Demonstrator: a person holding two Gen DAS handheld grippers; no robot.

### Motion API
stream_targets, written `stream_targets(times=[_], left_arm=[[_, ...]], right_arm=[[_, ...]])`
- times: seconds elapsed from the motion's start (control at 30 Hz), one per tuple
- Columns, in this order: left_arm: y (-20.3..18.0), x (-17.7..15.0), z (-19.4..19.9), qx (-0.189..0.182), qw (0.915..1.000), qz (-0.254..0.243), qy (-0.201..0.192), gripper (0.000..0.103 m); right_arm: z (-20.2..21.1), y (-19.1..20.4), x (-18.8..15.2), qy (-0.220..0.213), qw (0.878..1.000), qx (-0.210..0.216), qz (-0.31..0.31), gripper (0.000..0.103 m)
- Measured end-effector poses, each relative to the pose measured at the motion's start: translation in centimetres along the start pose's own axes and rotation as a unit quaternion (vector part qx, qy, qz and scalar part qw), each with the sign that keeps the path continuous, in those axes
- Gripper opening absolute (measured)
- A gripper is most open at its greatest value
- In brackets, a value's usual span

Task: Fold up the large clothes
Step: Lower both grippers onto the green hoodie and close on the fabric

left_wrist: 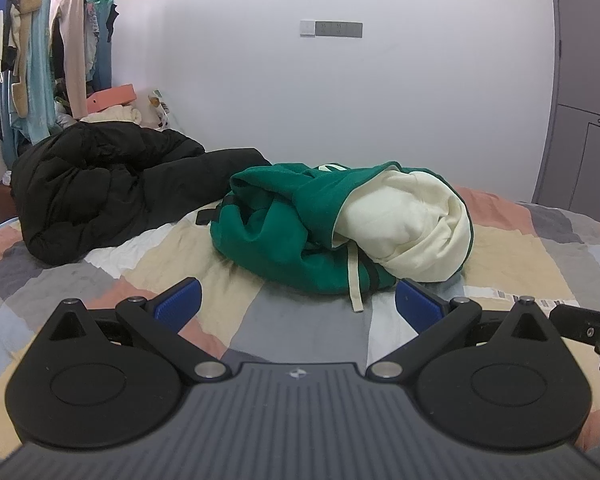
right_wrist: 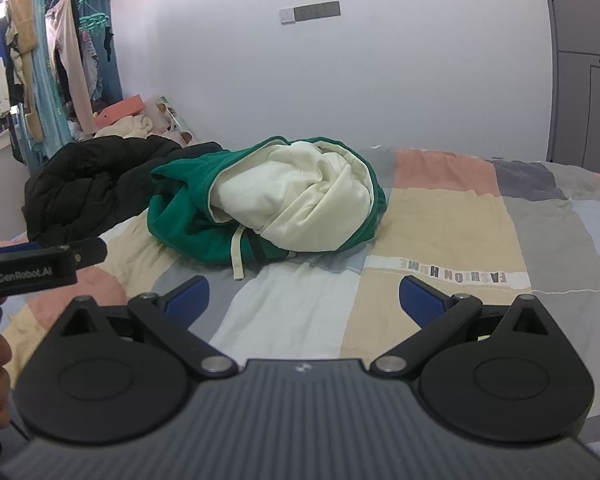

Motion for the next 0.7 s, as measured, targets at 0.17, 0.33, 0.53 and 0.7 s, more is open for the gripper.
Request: stream_targets(times=[0.17, 0.33, 0.53, 0.7], left_arm=[[0.2, 2.6, -1.8, -0.009, 0.9999, 0.000, 0.005, 0.103], [0.1, 5.9, -4.8, 0.000, 0.9995, -0.030, 0.005, 0.103], [0.0, 8.6, -11.3, -0.005, 0.9990, -0.038, 0.024, 0.103], [-0.2, 8.0, -17.8, -0.035, 0.9981, -0.020, 0.046, 0.103]], right_arm=[[-1.4, -0.6, 2.9, -0.001, 1.000, -0.017, -0.002, 0.103], [-3.7, -1.8, 7.4, -0.009, 0.999, -0.022, -0.023, 0.103], [-9.4, -3.2, 10.8, -0.011, 0.997, -0.015, -0.071, 0.103], [-16.6, -5.3, 10.8, 0.008, 0.995, -0.012, -0.102, 0.103]])
Point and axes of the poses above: each gripper's, at about its wrist camera, not at the fingertips, and z roughly against the way its jaws point, y to its left, x to its top, the point moved 8 cm from there along -z, roughly the way its jaws point, and after that the axes turned 4 degrees about y, right-handed, at the moved point
